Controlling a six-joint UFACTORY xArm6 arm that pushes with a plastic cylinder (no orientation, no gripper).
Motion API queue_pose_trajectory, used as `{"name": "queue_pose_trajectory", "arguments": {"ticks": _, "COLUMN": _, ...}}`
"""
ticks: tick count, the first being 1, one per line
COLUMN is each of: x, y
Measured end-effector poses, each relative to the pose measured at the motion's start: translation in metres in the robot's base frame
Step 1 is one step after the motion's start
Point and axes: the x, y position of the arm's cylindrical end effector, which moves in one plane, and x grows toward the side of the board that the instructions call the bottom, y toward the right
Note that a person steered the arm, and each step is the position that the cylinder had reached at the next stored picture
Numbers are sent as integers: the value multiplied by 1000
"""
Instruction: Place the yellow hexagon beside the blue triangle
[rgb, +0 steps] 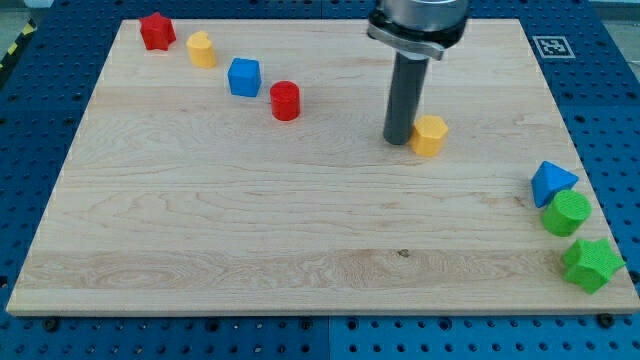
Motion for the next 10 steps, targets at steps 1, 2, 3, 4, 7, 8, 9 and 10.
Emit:
{"name": "queue_pose_trajectory", "arguments": {"ticks": 1, "x": 0, "y": 26}}
{"name": "queue_pose_trajectory", "arguments": {"ticks": 2, "x": 0, "y": 52}}
{"name": "queue_pose_trajectory", "arguments": {"ticks": 3, "x": 0, "y": 72}}
{"name": "queue_pose_trajectory", "arguments": {"ticks": 4, "x": 0, "y": 70}}
{"name": "queue_pose_trajectory", "arguments": {"ticks": 7, "x": 9, "y": 95}}
{"name": "queue_pose_trajectory", "arguments": {"ticks": 8, "x": 11, "y": 105}}
{"name": "queue_pose_trajectory", "arguments": {"ticks": 9, "x": 11, "y": 93}}
{"name": "queue_pose_trajectory", "arguments": {"ticks": 10, "x": 12, "y": 41}}
